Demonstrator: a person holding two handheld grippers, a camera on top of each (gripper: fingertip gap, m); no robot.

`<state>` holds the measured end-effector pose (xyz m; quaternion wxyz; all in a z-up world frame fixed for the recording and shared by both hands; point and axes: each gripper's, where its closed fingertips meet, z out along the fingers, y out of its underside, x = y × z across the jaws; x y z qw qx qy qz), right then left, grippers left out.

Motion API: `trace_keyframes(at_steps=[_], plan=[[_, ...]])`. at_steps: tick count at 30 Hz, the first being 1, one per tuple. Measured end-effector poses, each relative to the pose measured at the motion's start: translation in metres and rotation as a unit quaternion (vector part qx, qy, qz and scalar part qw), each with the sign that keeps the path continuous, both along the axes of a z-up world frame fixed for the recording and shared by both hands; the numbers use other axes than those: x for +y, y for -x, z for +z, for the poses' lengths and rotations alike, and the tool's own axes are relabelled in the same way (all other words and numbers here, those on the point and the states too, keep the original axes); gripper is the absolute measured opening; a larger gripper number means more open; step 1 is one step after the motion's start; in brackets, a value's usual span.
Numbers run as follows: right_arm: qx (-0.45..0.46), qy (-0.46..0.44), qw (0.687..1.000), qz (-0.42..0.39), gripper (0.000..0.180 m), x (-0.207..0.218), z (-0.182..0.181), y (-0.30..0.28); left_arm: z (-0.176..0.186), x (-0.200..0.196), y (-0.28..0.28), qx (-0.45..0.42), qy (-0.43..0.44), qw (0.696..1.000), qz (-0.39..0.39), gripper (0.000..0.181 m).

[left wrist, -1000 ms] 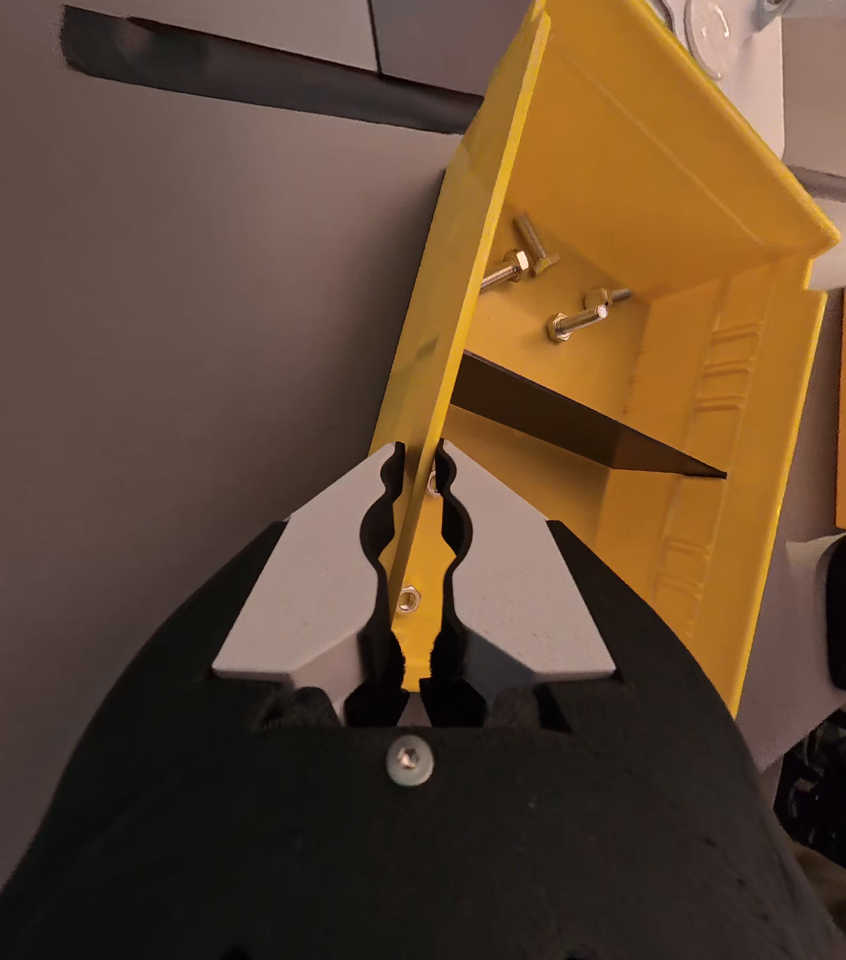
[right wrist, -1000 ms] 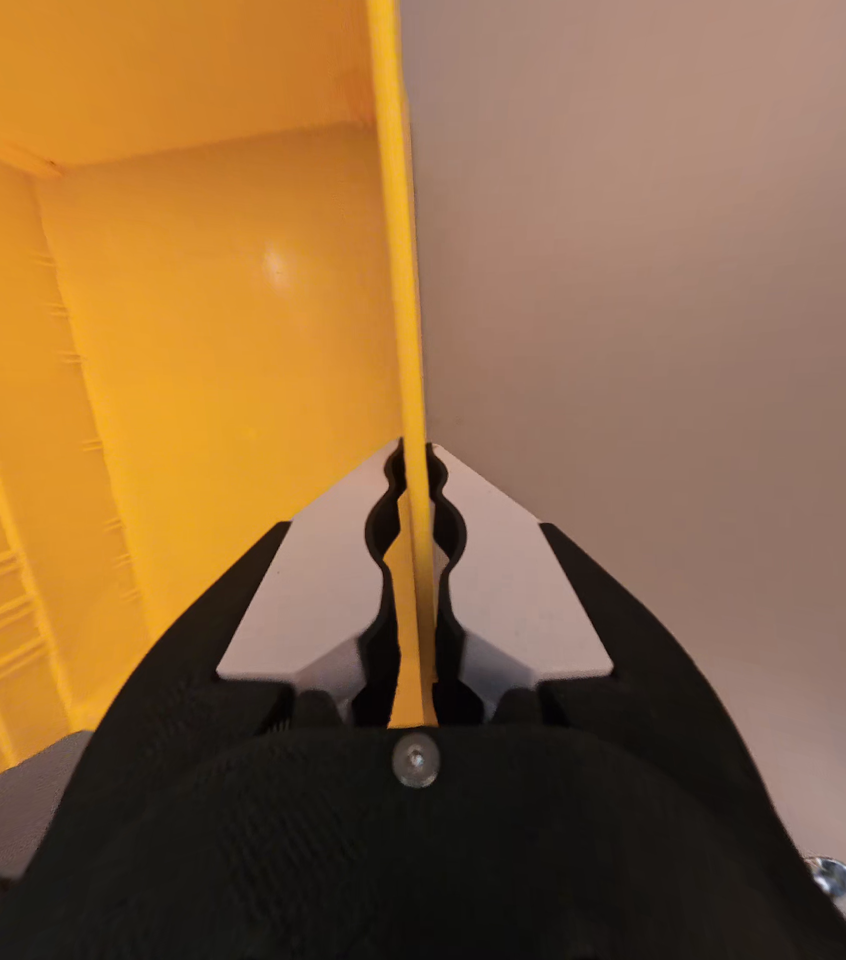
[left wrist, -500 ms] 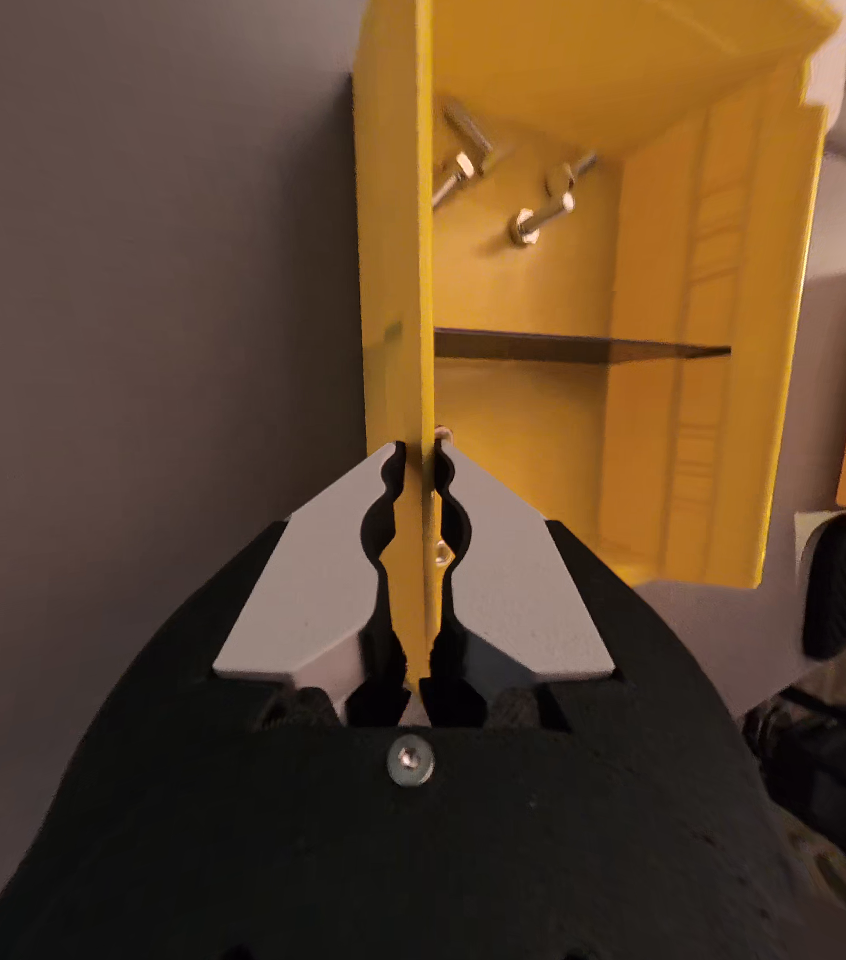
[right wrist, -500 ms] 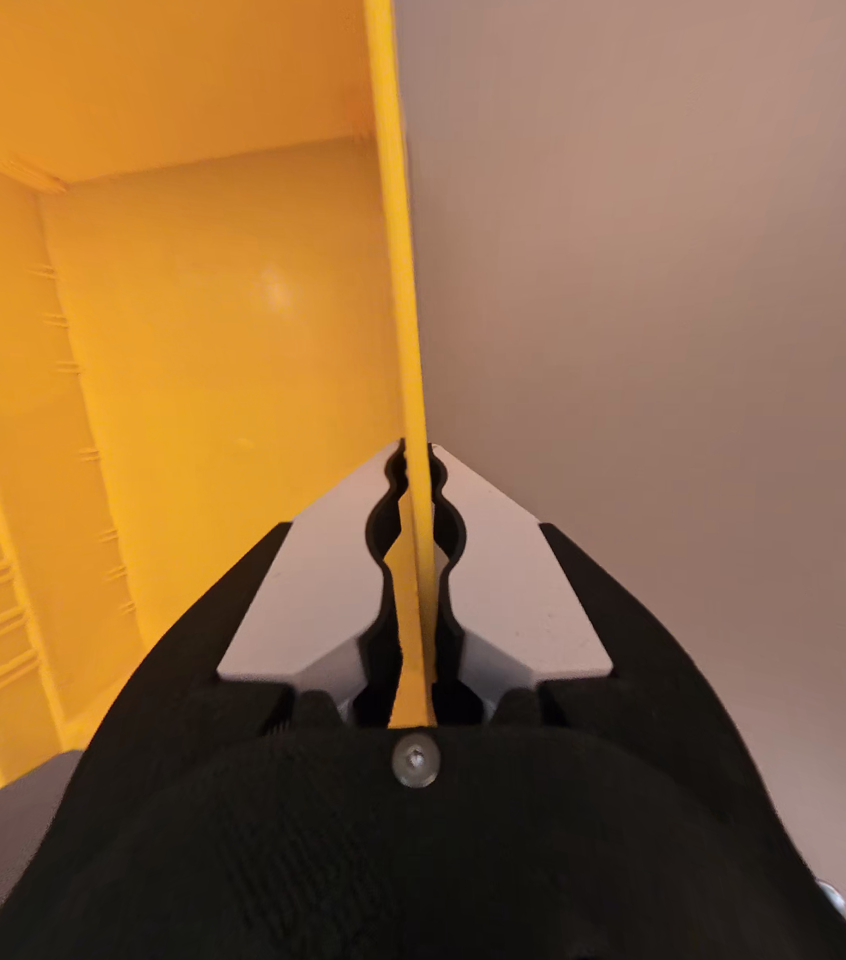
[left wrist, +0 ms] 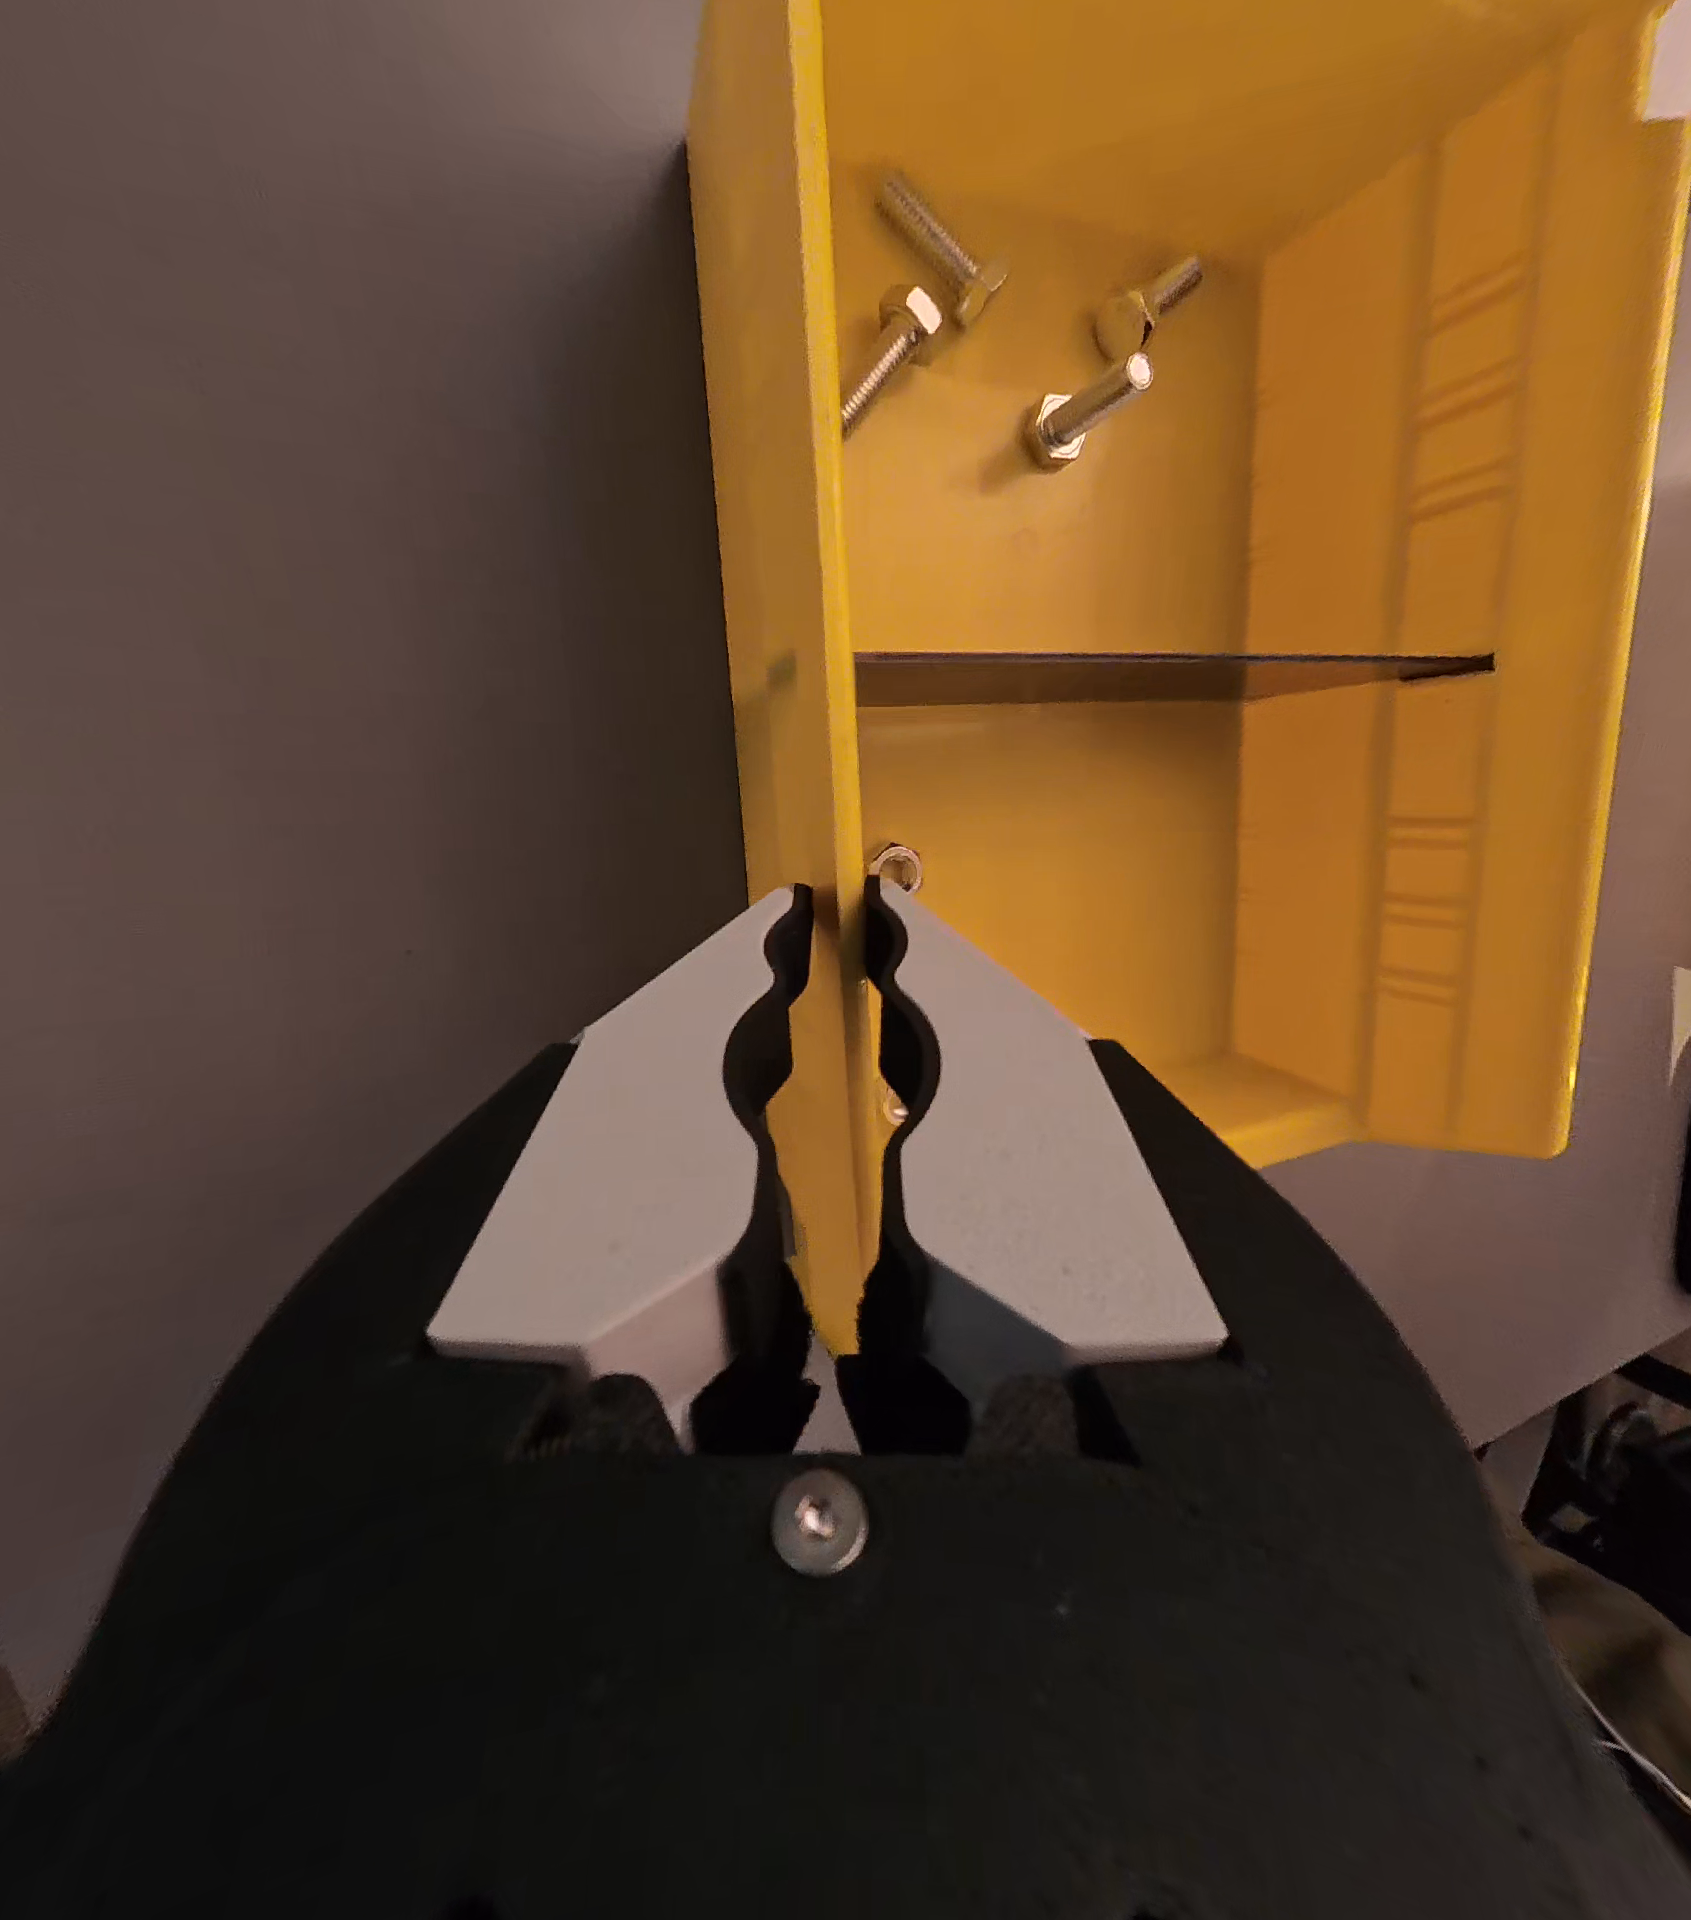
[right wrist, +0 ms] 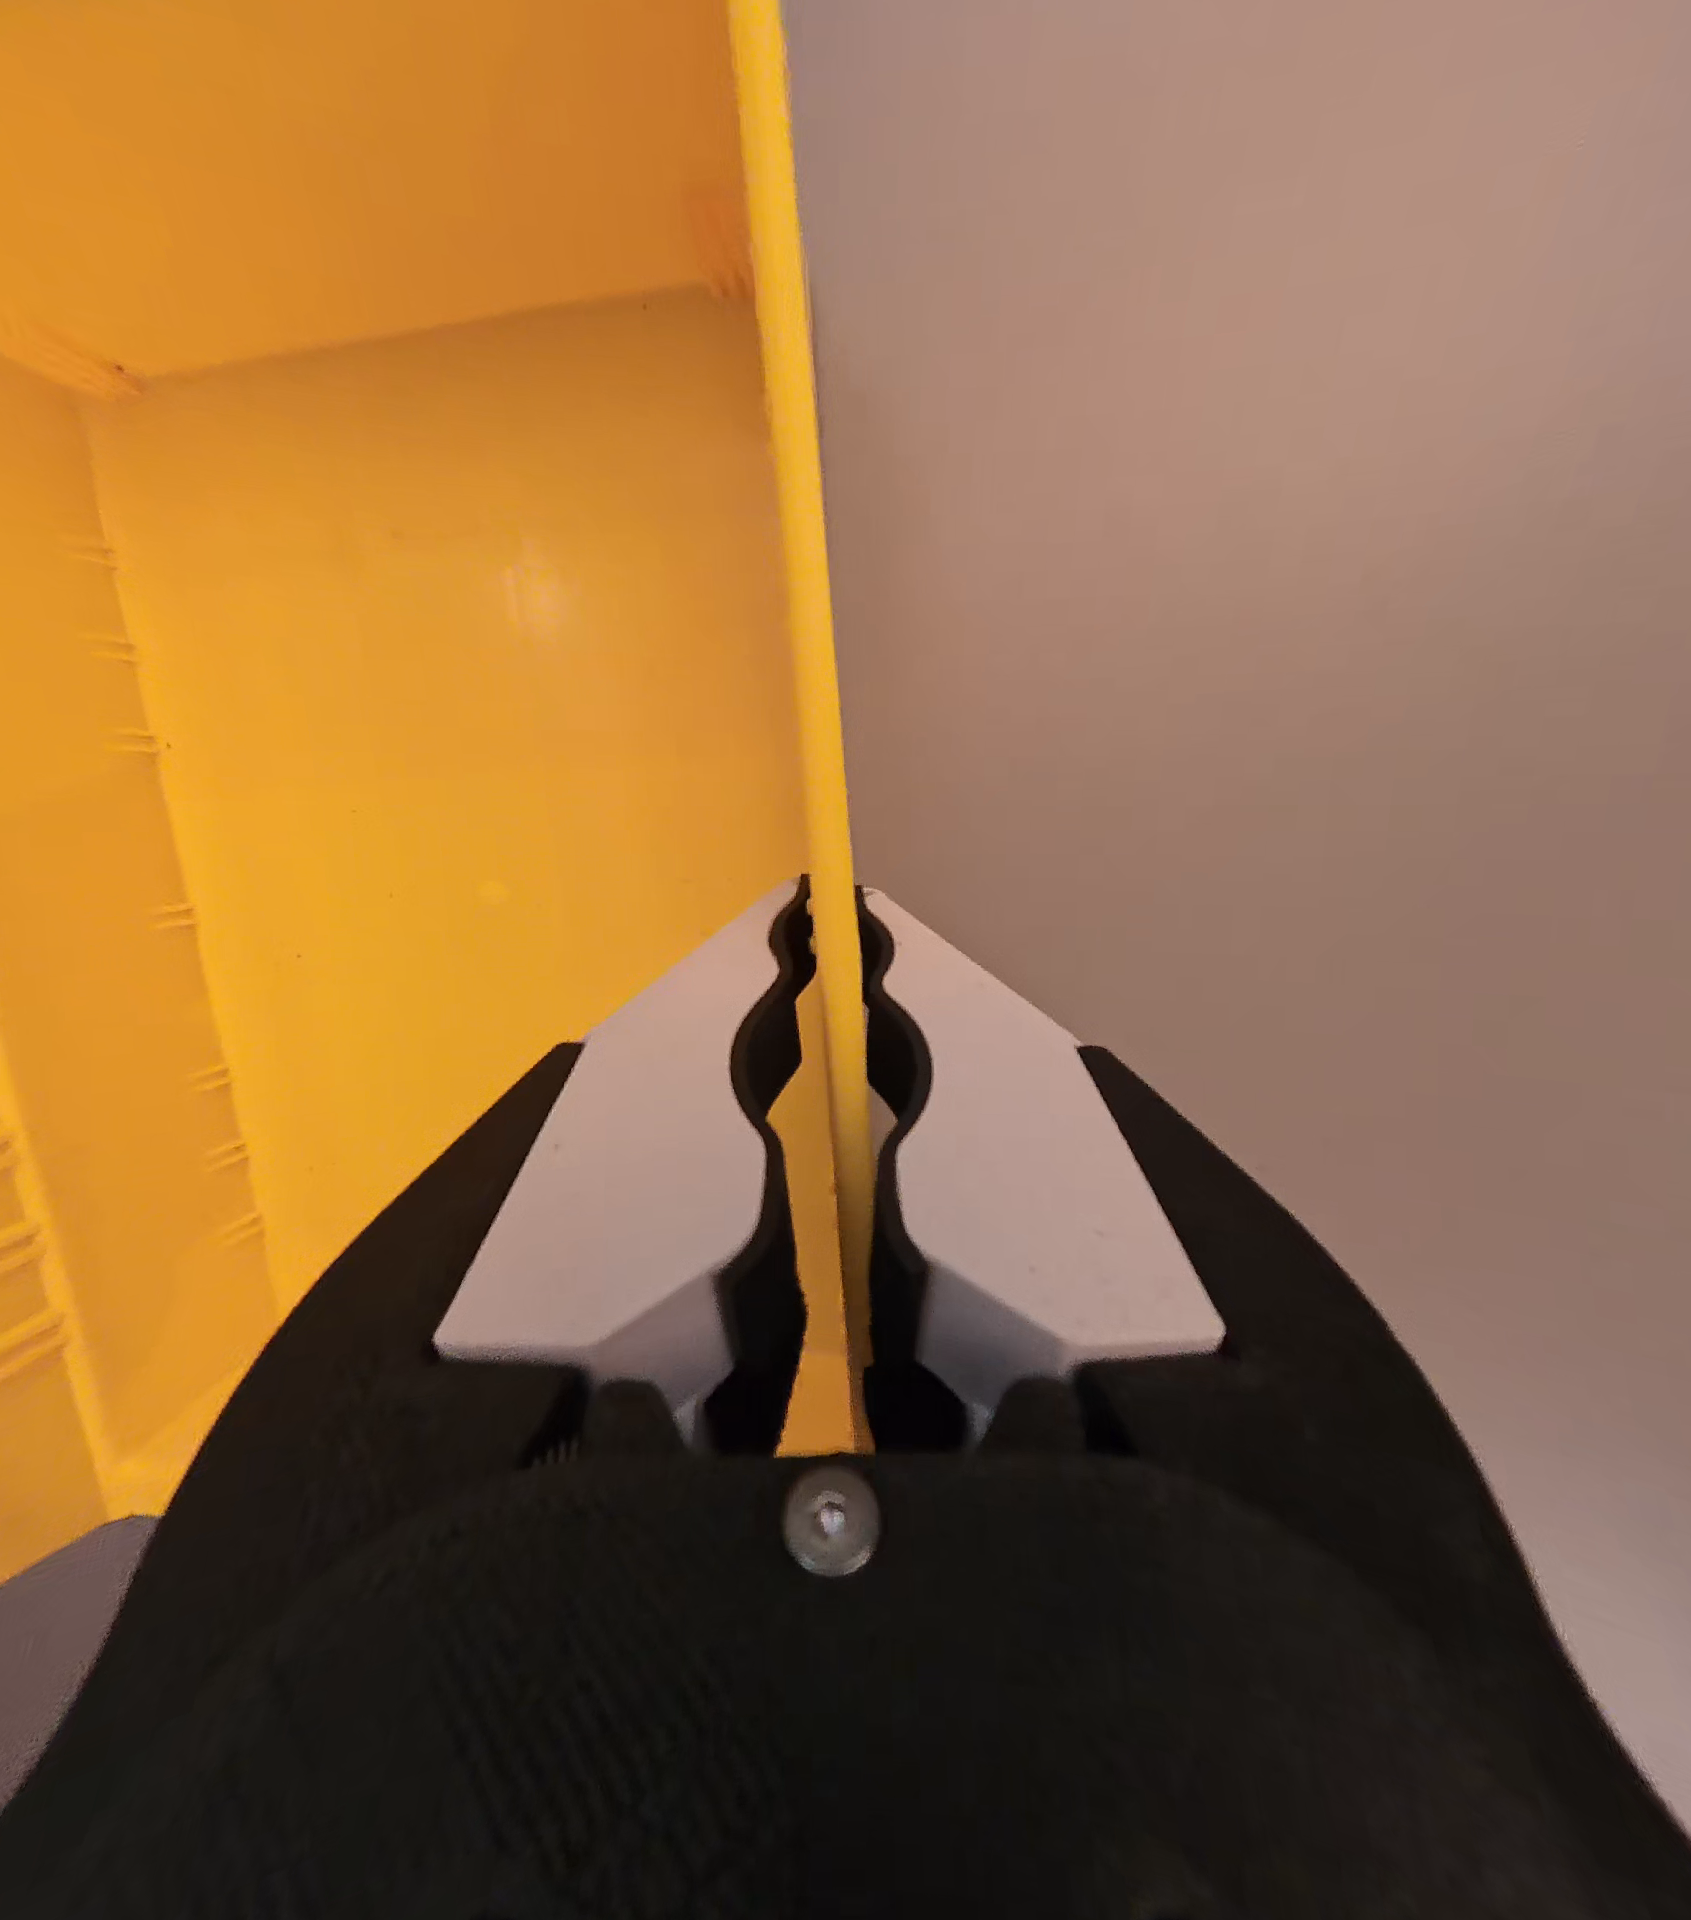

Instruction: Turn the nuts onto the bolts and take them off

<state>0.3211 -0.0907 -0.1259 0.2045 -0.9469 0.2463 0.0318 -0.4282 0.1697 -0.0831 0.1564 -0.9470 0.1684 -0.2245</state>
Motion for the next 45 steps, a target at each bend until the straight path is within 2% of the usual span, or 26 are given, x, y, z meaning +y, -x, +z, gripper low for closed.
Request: trace_keyframes(at_steps=[10, 18, 23, 26, 29, 32, 34, 36, 38, 41, 43, 45], plan=[[0.0, 0.013, 1.0, 0.025, 0.004, -0.001, -0.001, 0.0, 0.0, 0.002, 0.015, 0.039, -0.018, 0.999, 0.015, 0.005], [-0.009, 0.05, 0.997, 0.056, 0.003, -0.007, -0.011, 0.004, 0.002, 0.003, 0.015, 0.027, -0.021, 0.999, 0.019, 0.006], [-0.094, 0.045, 0.991, 0.083, 0.015, -0.001, 0.0, -0.006, 0.042, 0.018, 0.022, -0.005, -0.109, 0.992, 0.069, 0.005], [-0.183, 0.01, 0.98, 0.08, 0.025, 0.007, 0.03, -0.018, 0.078, 0.02, 0.023, -0.006, -0.191, 0.979, 0.068, 0.006], [-0.3, -0.085, 0.946, 0.089, 0.036, 0.027, 0.09, -0.017, 0.094, 0.003, 0.009, 0.002, -0.215, 0.976, 0.031, 0.013], [-0.381, -0.259, 0.88, 0.113, 0.047, 0.053, 0.172, 0.026, 0.075, -0.033, -0.013, 0.021, -0.133, 0.99, -0.031, 0.018], [-0.38, -0.362, 0.842, 0.125, 0.05, 0.063, 0.217, 0.07, 0.057, -0.05, -0.026, 0.052, -0.084, 0.992, -0.08, 0.018], [-0.334, -0.442, 0.819, 0.149, 0.052, 0.069, 0.251, 0.12, 0.042, -0.053, -0.036, 0.08, -0.055, 0.989, -0.113, 0.018], [-0.243, -0.536, 0.785, 0.193, 0.053, 0.068, 0.288, 0.182, 0.028, -0.058, -0.045, 0.096, -0.006, 0.987, -0.131, 0.021], [-0.078, -0.662, 0.695, 0.269, 0.055, 0.041, 0.349, 0.268, 0.007, -0.057, -0.052, 0.133, 0.035, 0.977, -0.16, 0.024], [-0.049, -0.692, 0.66, 0.29, 0.054, 0.027, 0.366, 0.291, -0.004, -0.053, -0.057, 0.15, 0.049, 0.971, -0.177, 0.026], [-0.053, -0.697, 0.65, 0.299, 0.048, 0.025, 0.365, 0.3, -0.014, -0.05, -0.06, 0.164, 0.055, 0.965, -0.2, 0.026]])
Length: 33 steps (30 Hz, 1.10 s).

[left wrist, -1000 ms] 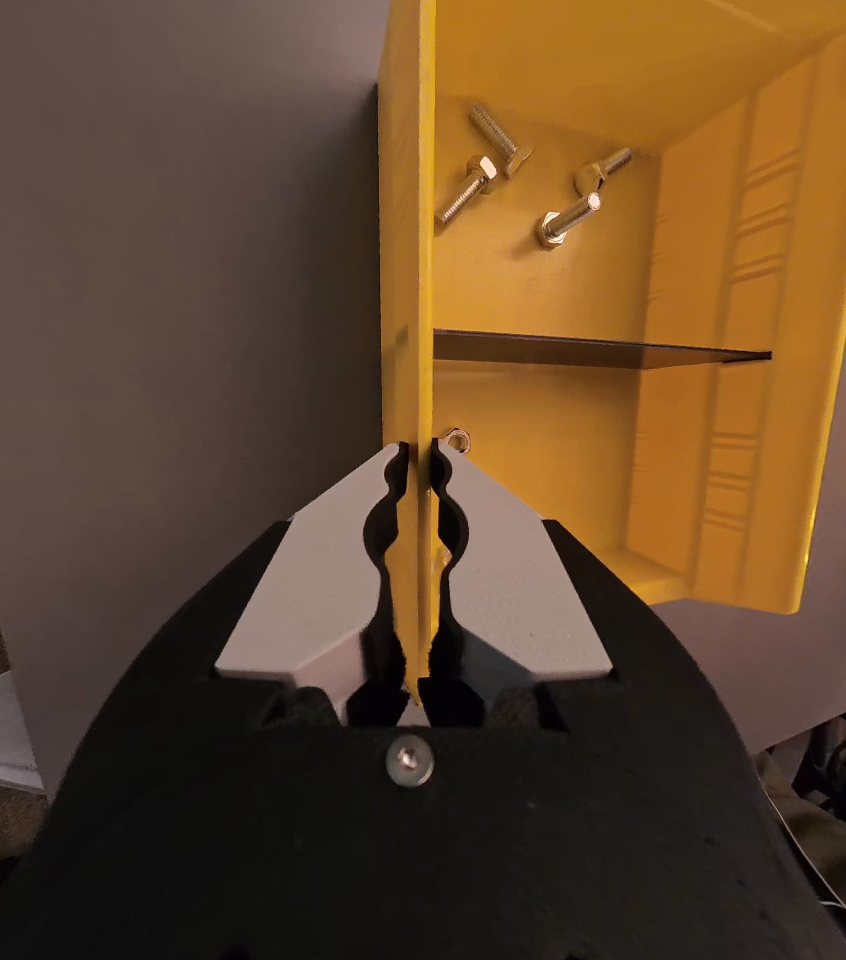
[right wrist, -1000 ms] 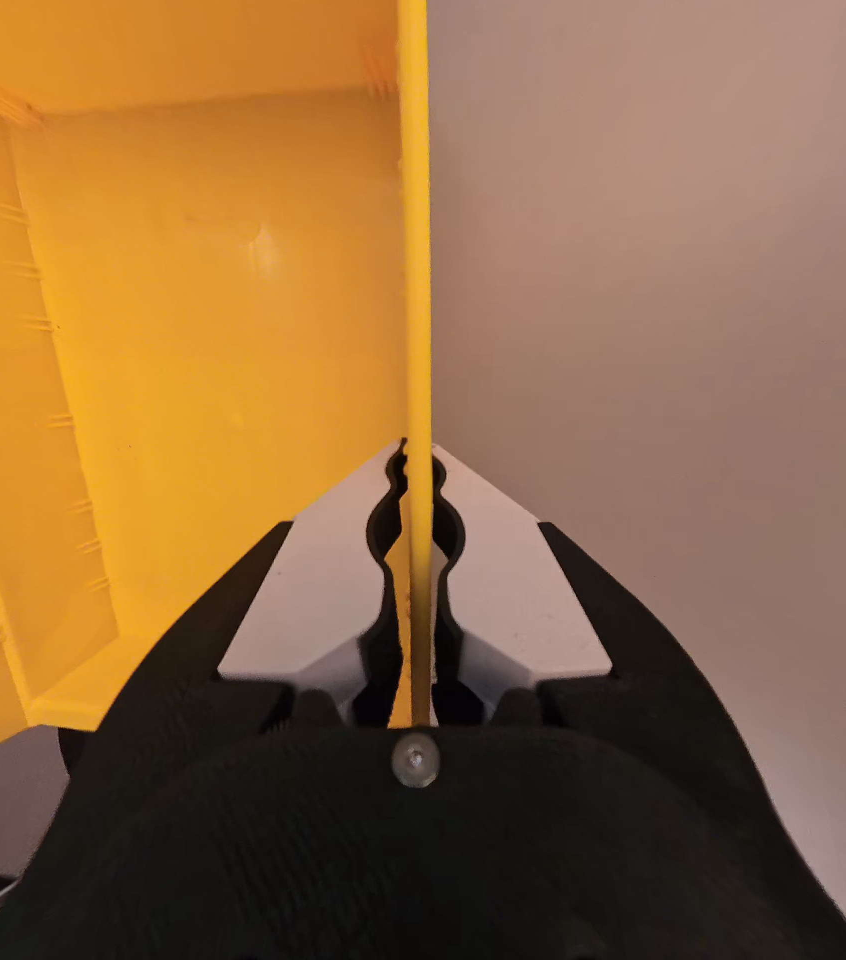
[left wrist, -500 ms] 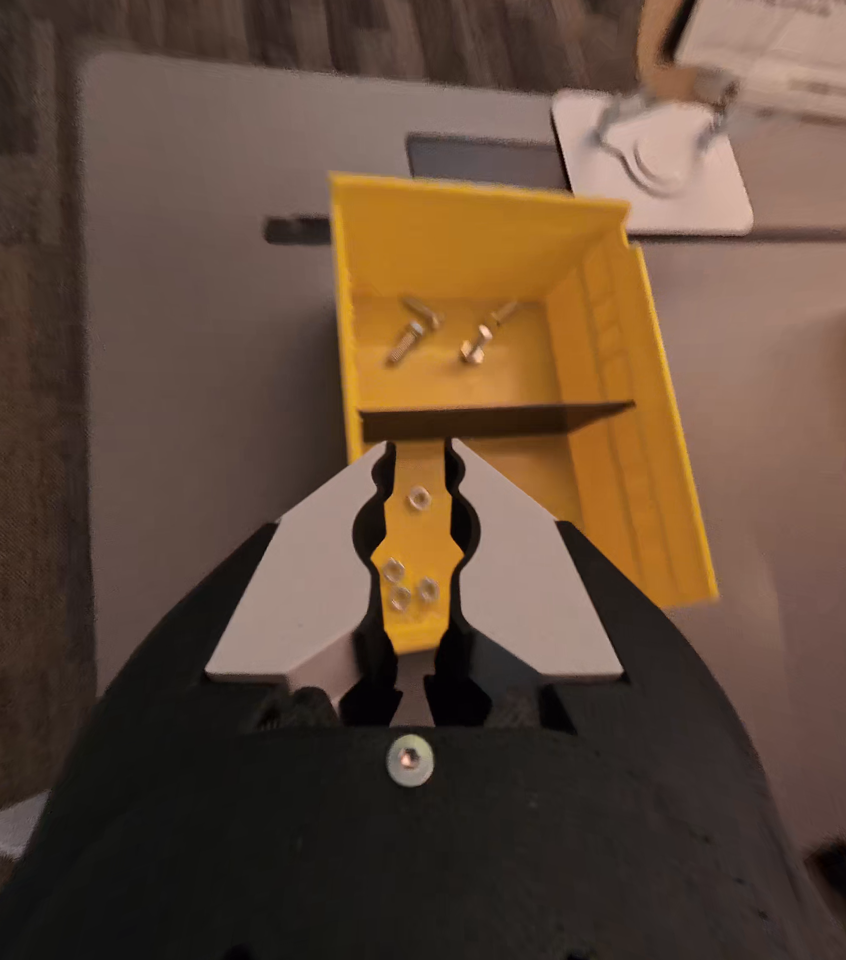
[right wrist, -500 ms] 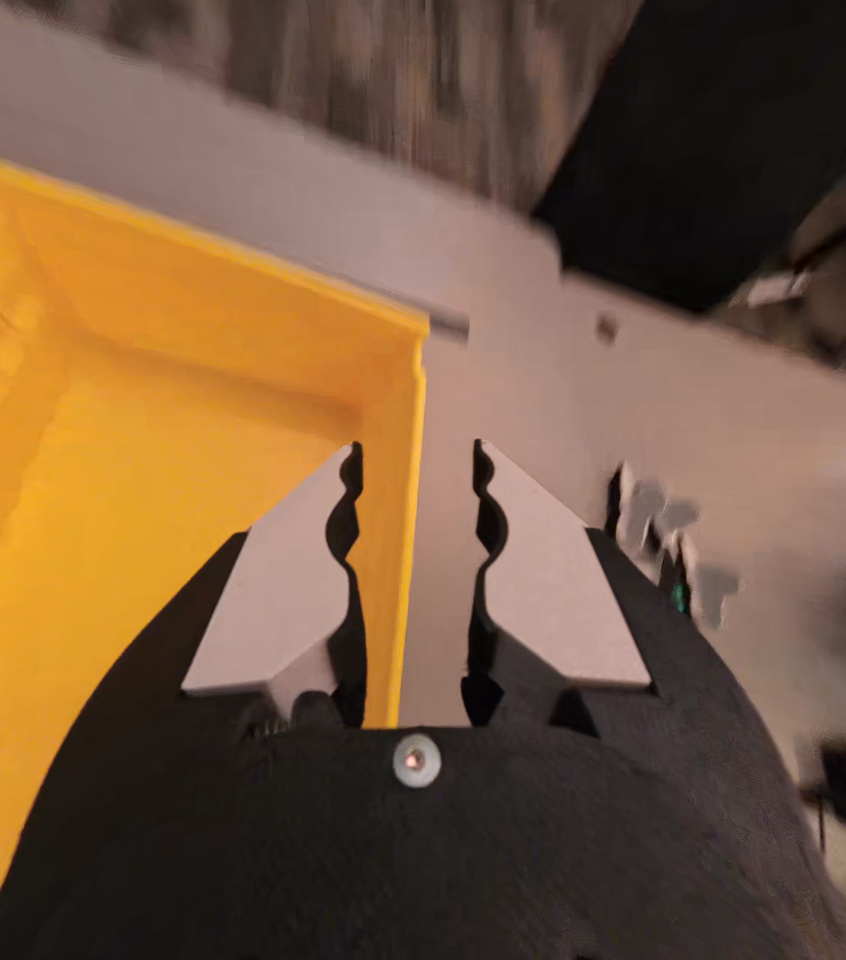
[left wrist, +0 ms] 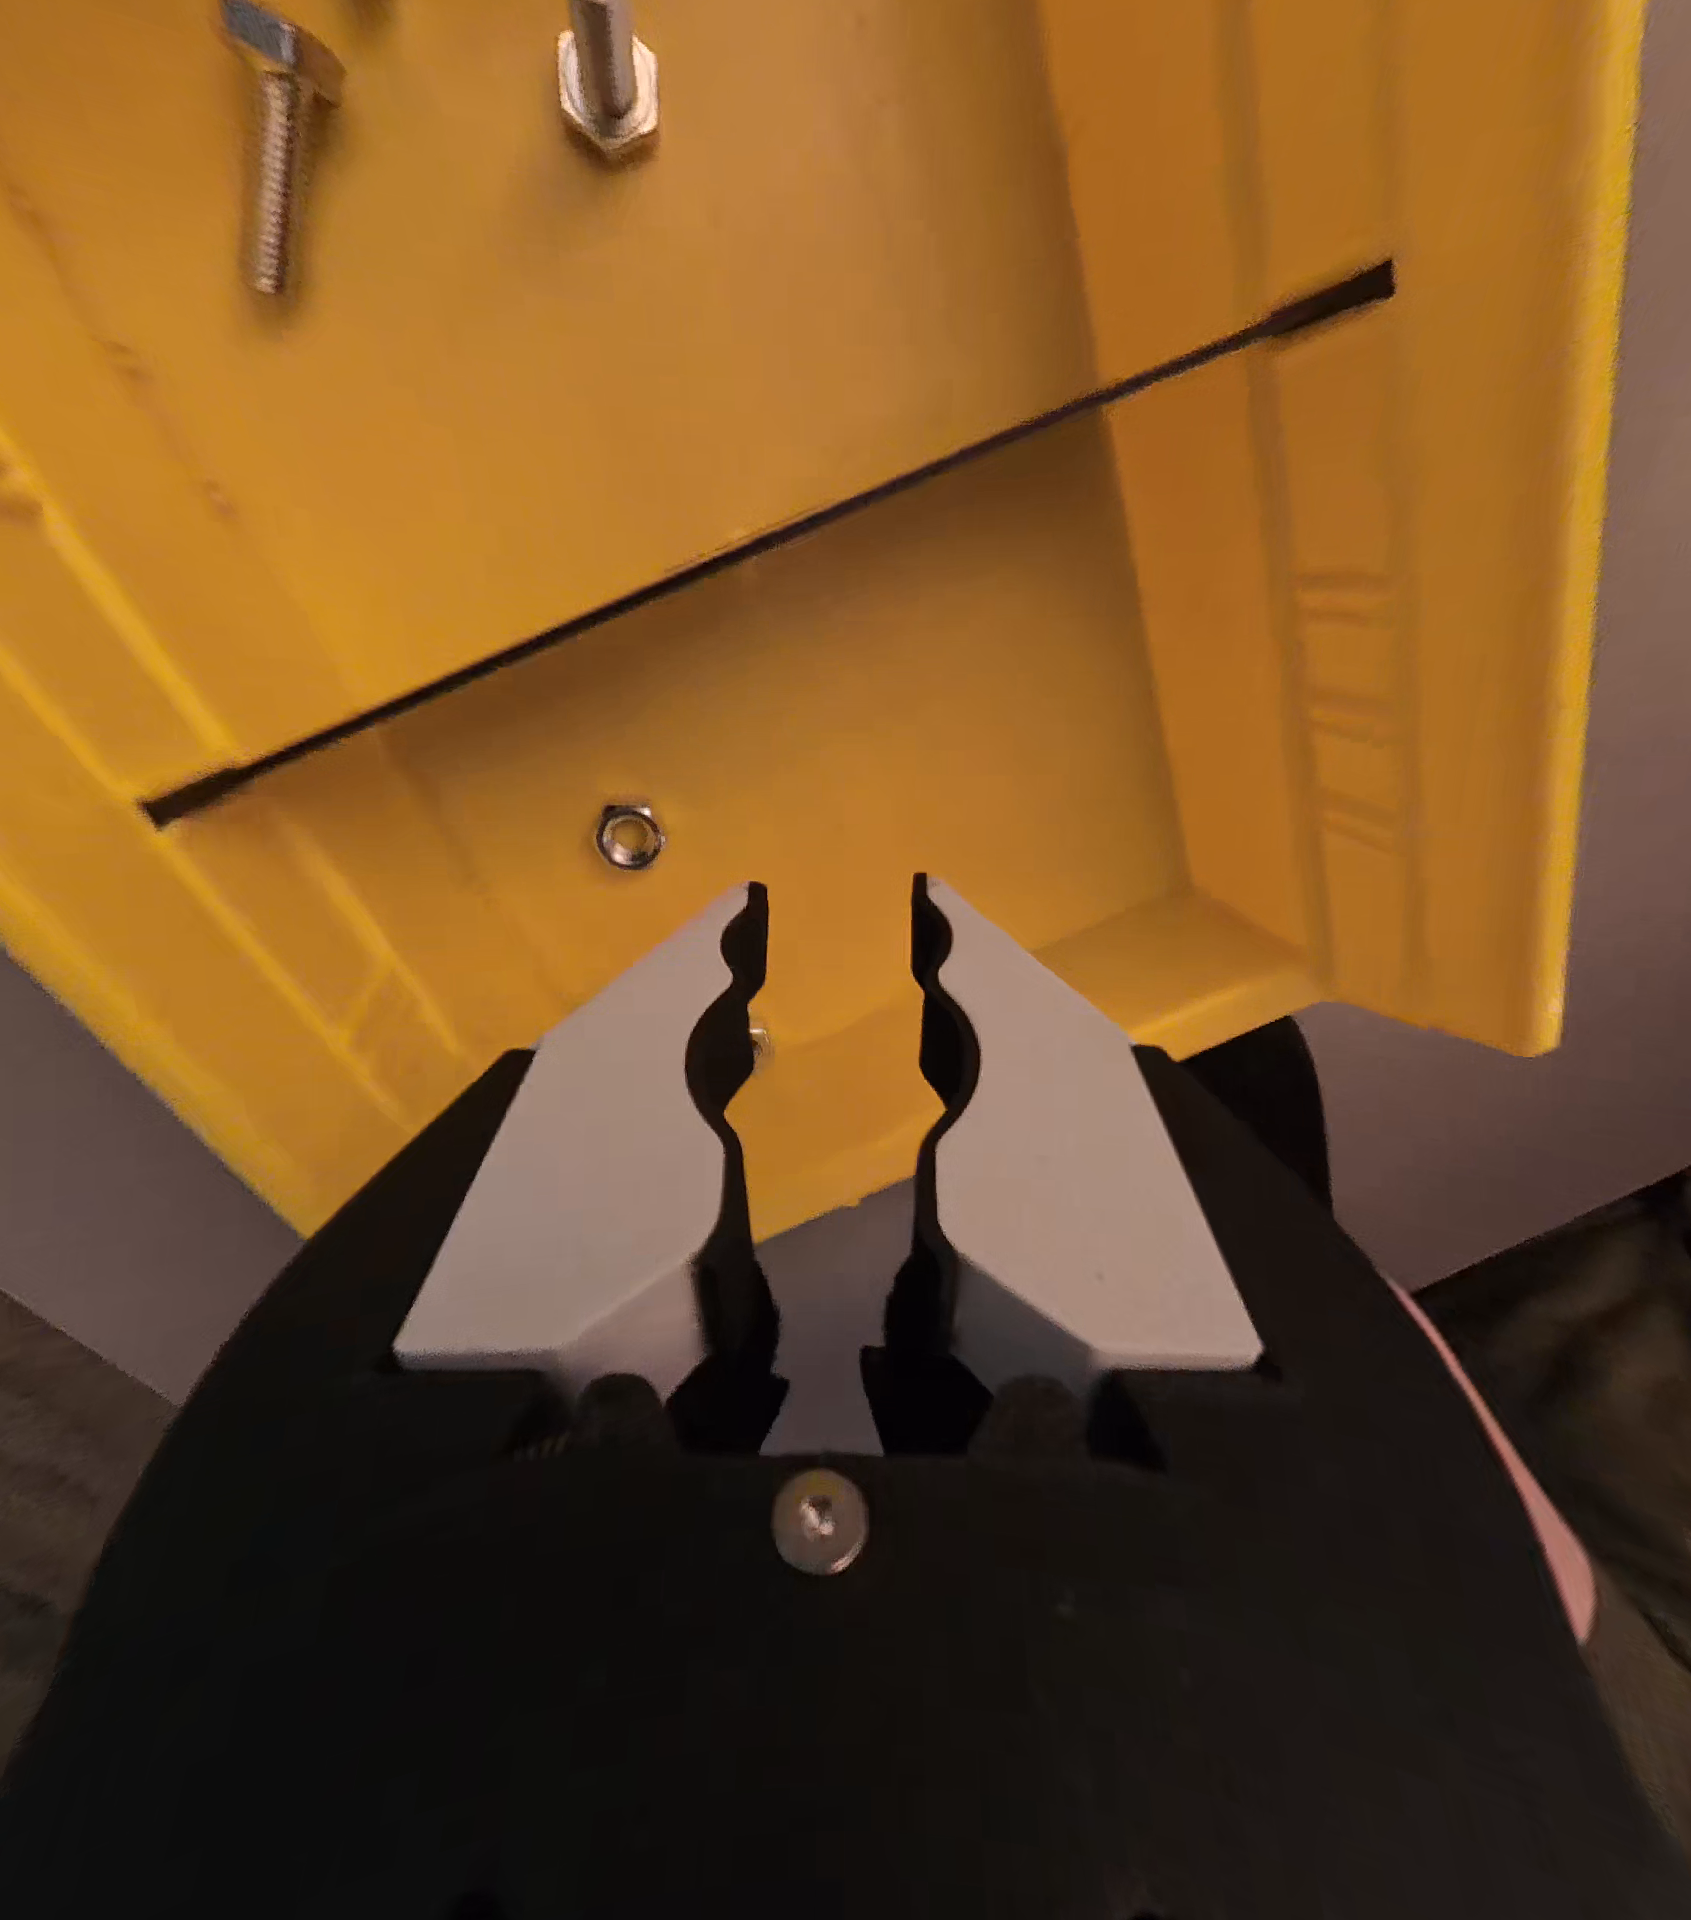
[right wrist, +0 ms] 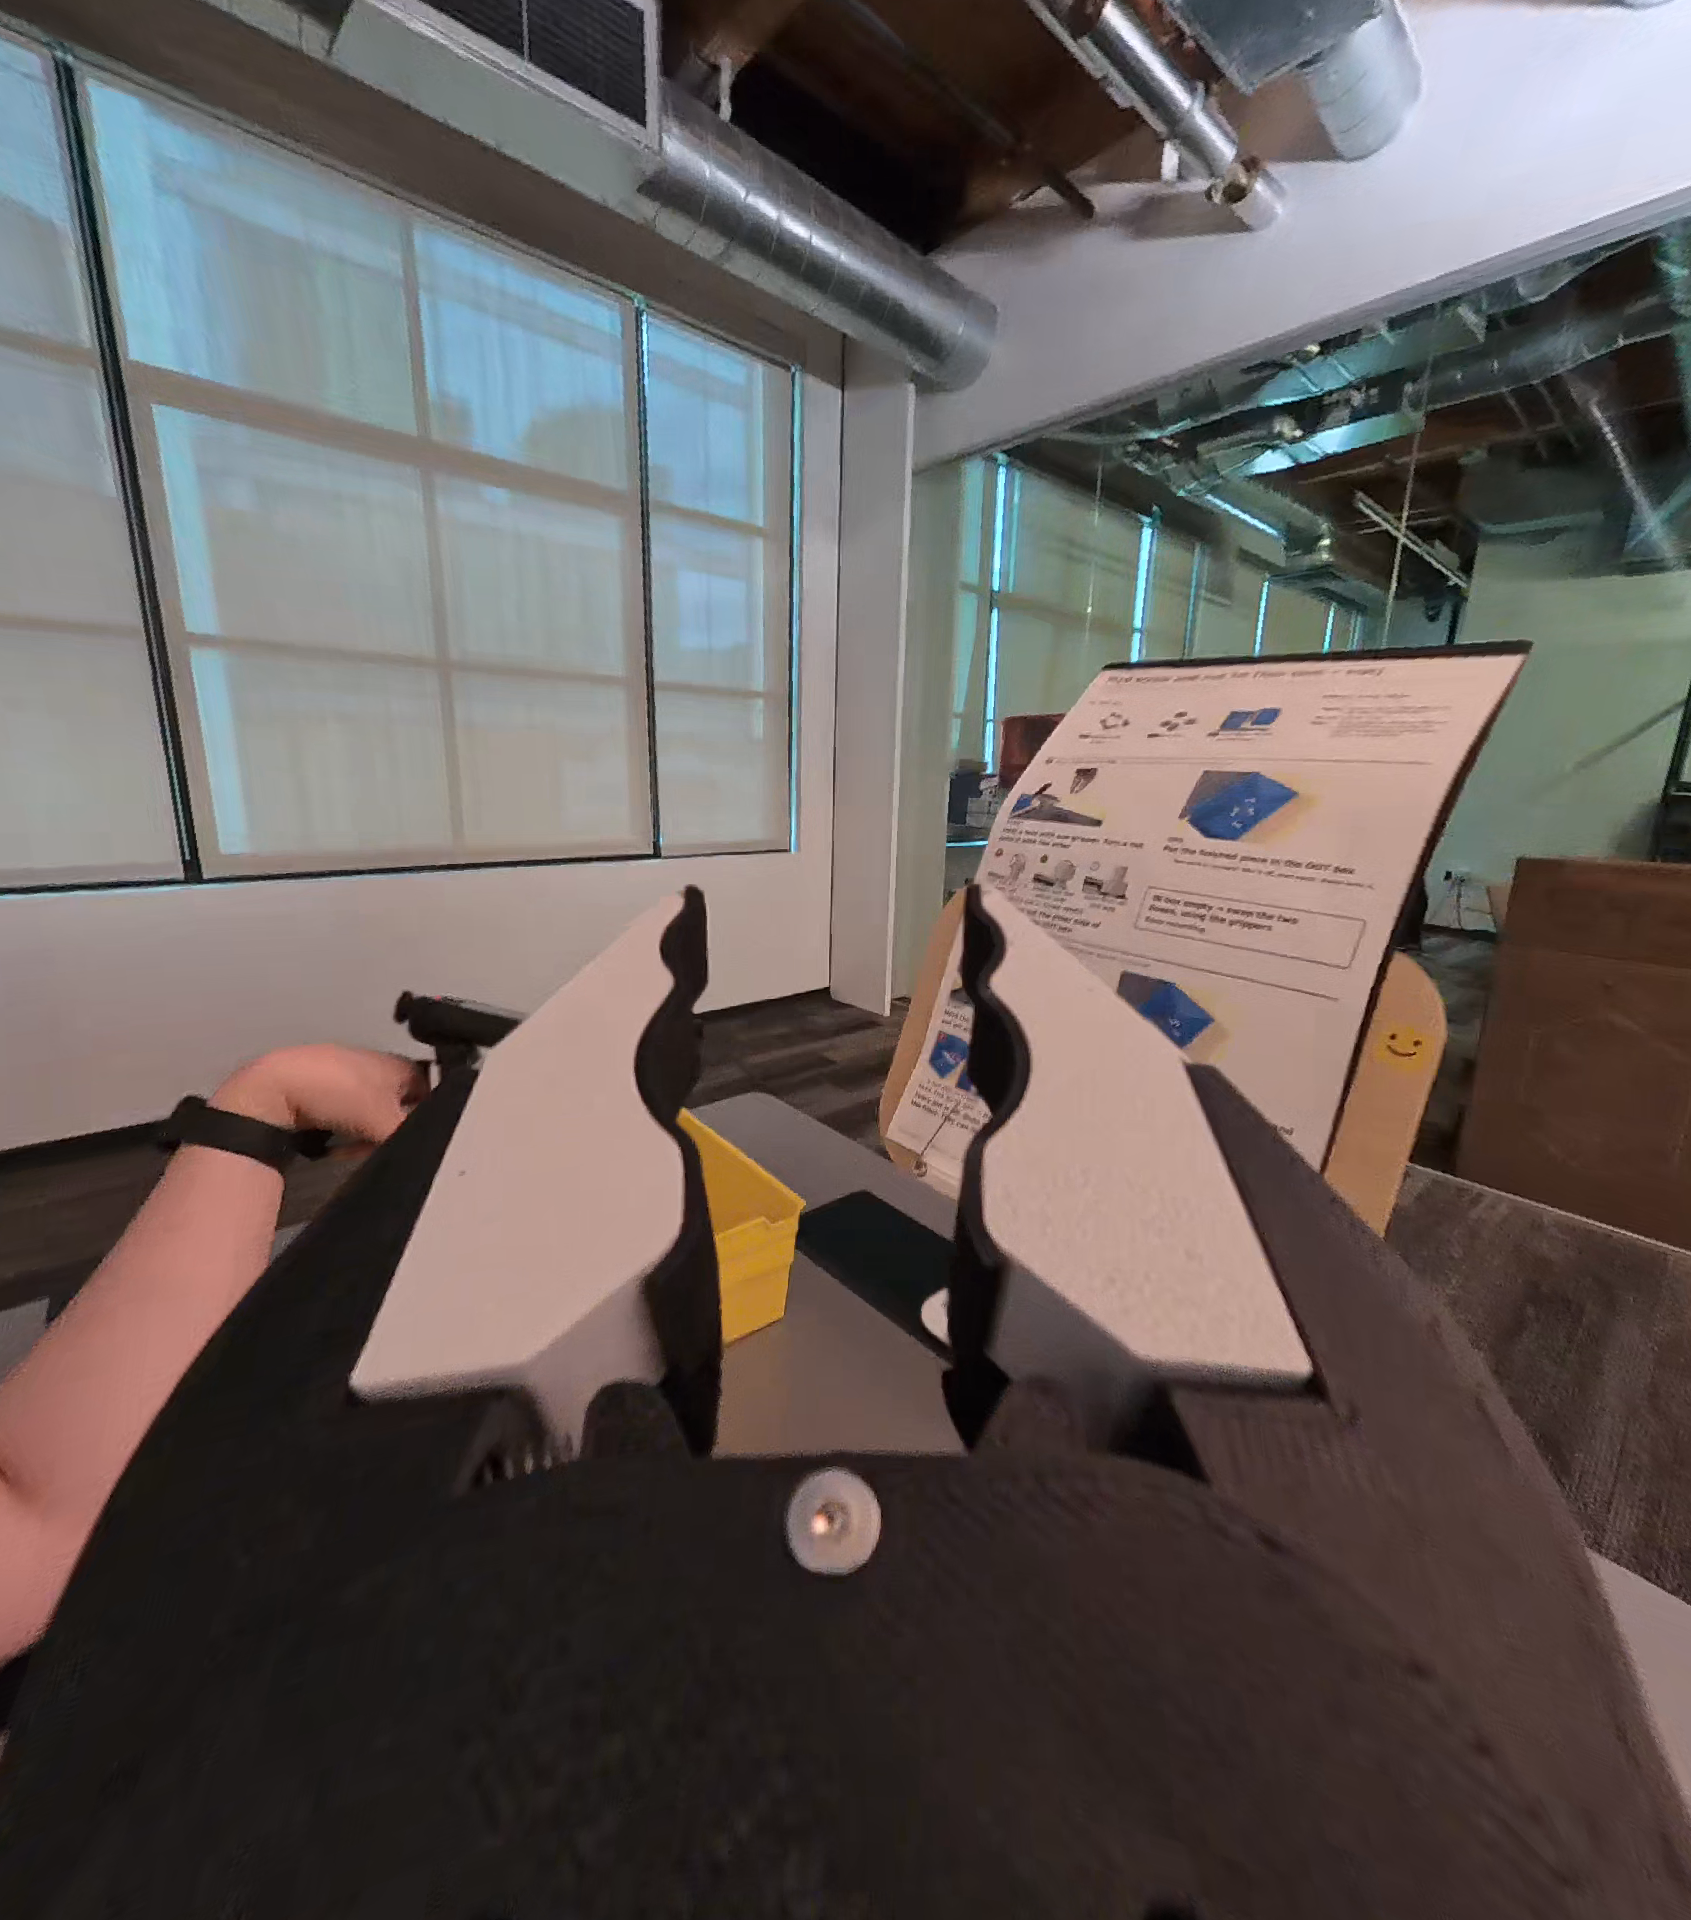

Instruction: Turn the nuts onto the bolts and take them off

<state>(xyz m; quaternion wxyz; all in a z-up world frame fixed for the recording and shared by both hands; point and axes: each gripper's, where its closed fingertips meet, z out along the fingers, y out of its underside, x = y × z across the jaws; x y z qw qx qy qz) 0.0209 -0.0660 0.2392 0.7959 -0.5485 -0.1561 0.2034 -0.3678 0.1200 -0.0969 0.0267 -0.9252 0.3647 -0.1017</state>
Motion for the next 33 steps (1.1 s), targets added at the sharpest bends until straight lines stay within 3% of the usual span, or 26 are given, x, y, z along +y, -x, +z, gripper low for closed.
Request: trace_keyframes(at_steps=[6, 19, 33], plan=[[-0.049, 0.112, 0.992, 0.004, 0.055, 0.022, -0.046, -0.01, -0.025, 0.008, 0.005, 0.066, 0.001, 0.997, -0.045, 0.021], [-0.008, 0.114, 0.993, 0.008, 0.052, 0.013, -0.042, -0.039, -0.05, 0.024, 0.032, 0.164, -0.048, 0.982, -0.087, 0.031], [-0.024, 0.129, 0.991, 0.007, 0.051, 0.008, -0.048, -0.037, -0.062, 0.023, 0.037, 0.163, -0.039, 0.979, -0.112, 0.036]])
